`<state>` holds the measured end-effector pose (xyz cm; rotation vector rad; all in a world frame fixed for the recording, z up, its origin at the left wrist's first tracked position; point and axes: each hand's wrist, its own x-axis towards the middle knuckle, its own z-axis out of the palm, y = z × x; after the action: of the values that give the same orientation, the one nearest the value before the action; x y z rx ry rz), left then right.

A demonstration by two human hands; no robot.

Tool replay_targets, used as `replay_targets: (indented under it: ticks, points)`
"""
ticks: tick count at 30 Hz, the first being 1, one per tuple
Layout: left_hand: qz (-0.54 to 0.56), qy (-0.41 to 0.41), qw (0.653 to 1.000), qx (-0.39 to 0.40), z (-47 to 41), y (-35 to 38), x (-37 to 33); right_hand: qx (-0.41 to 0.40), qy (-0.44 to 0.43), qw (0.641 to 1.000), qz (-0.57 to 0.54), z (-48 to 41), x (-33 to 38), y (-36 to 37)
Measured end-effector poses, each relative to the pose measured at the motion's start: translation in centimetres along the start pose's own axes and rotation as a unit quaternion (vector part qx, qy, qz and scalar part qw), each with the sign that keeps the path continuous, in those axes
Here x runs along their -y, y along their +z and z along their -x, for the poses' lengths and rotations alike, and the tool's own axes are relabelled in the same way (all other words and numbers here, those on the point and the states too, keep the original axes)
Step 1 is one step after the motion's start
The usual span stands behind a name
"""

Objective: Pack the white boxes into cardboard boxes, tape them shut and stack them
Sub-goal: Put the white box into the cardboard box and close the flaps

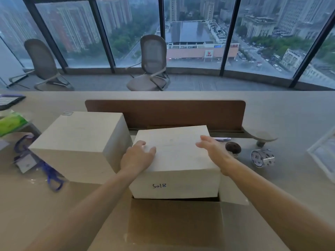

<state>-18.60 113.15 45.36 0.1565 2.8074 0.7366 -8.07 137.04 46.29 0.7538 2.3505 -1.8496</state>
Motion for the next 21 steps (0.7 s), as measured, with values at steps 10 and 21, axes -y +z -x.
replay_targets:
  ticks: [10, 21]
  points:
    - [0.053, 0.015, 0.997, 0.049, -0.4, 4.0, 3.7, -0.034, 0.010, 0.997, 0.065, -1.0, -6.3, 2.4]
    - [0.067, -0.116, 0.984, 0.117, -4.1, 5.4, 13.3, -0.028, -0.036, 0.947, 0.319, -1.5, -7.8, 3.6]
